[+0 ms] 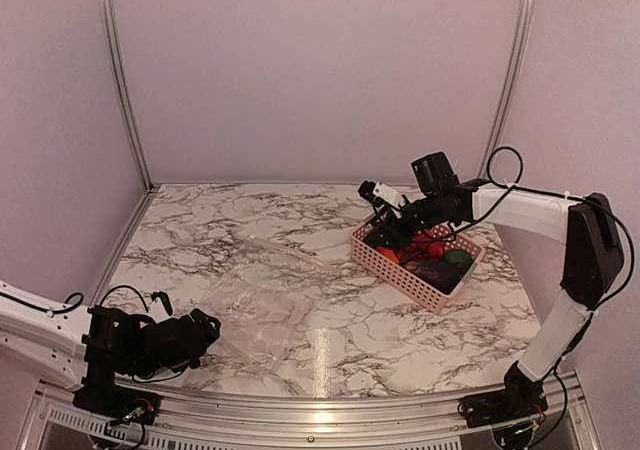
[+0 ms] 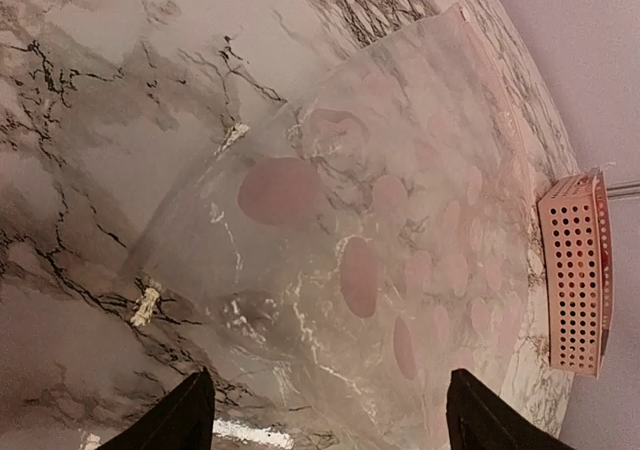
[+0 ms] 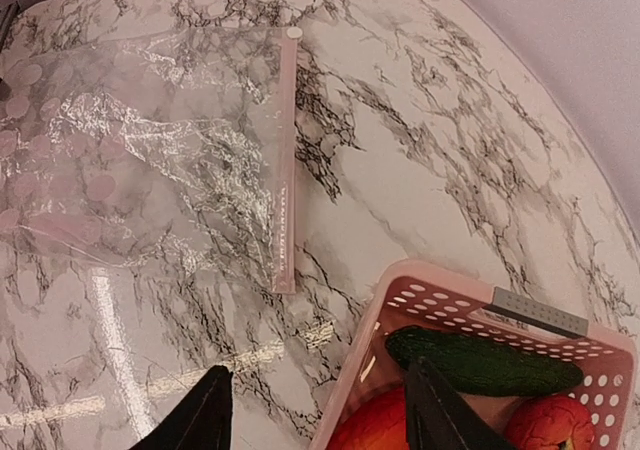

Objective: Place the food in the zip-top bag and seal the zipper
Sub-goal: Adjust the zipper food storage bag at the center of the board.

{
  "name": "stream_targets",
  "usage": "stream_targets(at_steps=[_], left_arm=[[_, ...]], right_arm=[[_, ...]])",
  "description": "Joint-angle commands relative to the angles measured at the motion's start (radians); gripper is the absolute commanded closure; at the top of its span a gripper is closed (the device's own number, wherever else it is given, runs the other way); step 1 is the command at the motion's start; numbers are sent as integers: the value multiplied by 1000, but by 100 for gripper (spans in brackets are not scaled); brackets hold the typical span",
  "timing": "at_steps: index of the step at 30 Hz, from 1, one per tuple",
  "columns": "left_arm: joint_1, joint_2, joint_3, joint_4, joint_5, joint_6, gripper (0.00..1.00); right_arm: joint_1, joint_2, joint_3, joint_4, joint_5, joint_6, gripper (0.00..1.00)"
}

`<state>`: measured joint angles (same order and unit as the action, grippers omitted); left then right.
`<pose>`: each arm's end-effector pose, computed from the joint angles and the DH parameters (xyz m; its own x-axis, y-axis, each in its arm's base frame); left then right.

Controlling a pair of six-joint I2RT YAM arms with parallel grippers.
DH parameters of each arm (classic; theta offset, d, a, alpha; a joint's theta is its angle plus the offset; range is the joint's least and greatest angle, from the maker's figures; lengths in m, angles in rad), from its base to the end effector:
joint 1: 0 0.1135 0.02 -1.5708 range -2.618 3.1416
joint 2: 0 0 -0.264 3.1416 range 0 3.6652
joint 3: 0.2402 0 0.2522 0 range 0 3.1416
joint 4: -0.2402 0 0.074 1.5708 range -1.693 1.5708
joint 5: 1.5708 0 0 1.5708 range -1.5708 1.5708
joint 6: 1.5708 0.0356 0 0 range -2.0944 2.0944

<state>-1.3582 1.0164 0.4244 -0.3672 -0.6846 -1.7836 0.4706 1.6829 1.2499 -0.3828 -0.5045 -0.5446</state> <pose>0.0592 -0.1674 0.1679 -0.6288 -0.6757 -0.3848 -0.3126 0.6728 -0.6706 0.3212 0.1827 0.2509 -0.1966 -0.6089 -0.7685 -0.9283 0.3679 -0.0539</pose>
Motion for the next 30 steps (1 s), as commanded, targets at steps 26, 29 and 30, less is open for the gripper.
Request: stream_targets(at_steps=[26,29,30], left_arm=[[564,123,161,275,141,956,100],[667,195,261,222,274,1136,100],[692,216,288,216,330,1189,100]], right_arm=[[5,-11,-49,0,-74,19,49],[5,-6,-52,1,-91,24,50],[5,-4,-52,-1,-100,26,50]])
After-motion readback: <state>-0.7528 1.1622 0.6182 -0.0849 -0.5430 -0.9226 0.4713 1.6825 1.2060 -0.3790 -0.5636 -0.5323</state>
